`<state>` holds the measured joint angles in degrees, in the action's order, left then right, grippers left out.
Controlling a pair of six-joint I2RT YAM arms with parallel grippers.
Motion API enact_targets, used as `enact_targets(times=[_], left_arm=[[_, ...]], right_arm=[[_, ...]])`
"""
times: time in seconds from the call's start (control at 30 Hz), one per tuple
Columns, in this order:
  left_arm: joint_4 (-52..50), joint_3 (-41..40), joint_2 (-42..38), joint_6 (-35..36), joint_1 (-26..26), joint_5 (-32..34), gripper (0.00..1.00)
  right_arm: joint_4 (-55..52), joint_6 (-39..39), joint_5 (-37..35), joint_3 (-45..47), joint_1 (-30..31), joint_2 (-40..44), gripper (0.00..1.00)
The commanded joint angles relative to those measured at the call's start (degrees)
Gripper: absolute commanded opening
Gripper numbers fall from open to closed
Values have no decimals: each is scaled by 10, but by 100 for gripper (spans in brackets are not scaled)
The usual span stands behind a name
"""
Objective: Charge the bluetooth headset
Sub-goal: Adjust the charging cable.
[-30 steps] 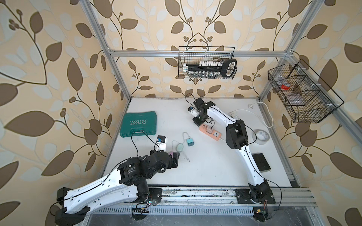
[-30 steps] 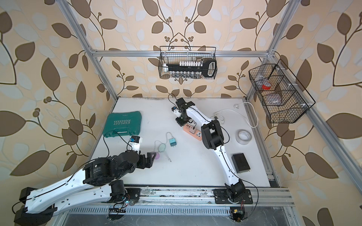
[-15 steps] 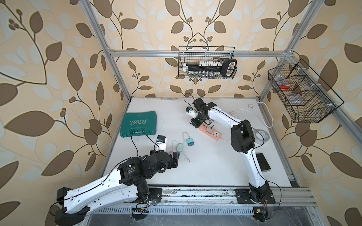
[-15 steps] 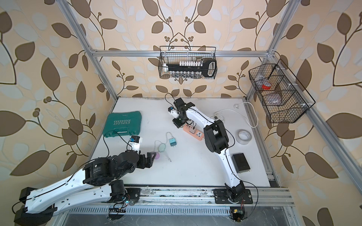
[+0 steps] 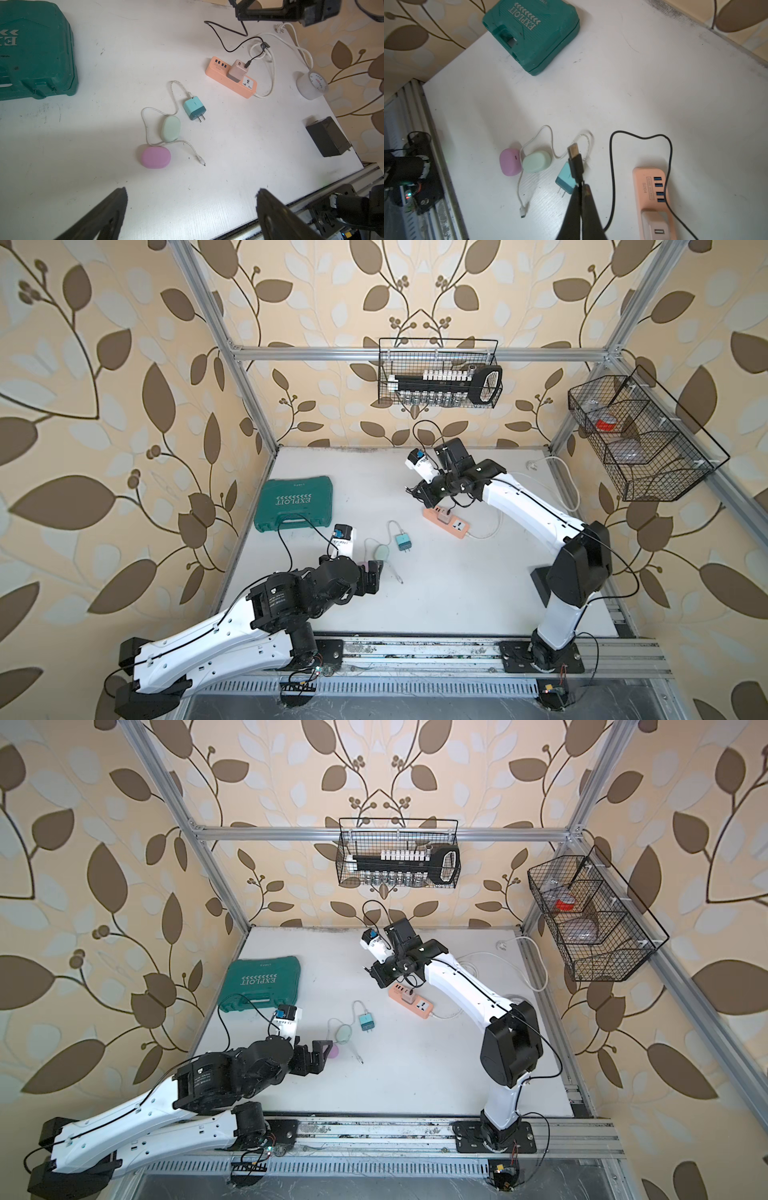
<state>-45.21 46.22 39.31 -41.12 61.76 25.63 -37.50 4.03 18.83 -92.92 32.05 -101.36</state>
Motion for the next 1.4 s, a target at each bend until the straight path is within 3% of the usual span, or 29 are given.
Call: enact_targets(times=[0.0, 0.13, 0.3, 0.5, 0.7, 0.8, 0.97, 1.13, 1.27, 1.37], left_arm=[[16, 29, 4, 23, -8, -20, 99], [33, 42, 4, 46, -14, -51, 99], [54, 69, 31, 81, -52, -150, 97], [112, 78, 74, 113, -164, -353, 96], [194, 61, 108, 120, -309, -579, 83], [261, 42, 118, 108, -341, -674, 79], [283, 47, 139, 121, -341, -757, 78], [276, 42, 150, 130, -339, -772, 82], [287, 35, 153, 124, -335, -759, 94], [309, 28, 154, 112, -334, -760, 92]], right_arm=[[31, -35, 59, 64, 3, 62, 0], [73, -74, 110, 164, 3, 147, 0], [101, -110, 160, 264, 3, 227, 0], [131, -139, 197, 337, 3, 283, 0], [179, -175, 275, 370, 3, 300, 0], [215, -199, 301, 387, 3, 308, 0], [243, -223, 338, 391, 7, 305, 0], [262, -234, 367, 392, 18, 301, 0], [275, -239, 382, 394, 31, 296, 0], [281, -242, 388, 397, 38, 294, 0]])
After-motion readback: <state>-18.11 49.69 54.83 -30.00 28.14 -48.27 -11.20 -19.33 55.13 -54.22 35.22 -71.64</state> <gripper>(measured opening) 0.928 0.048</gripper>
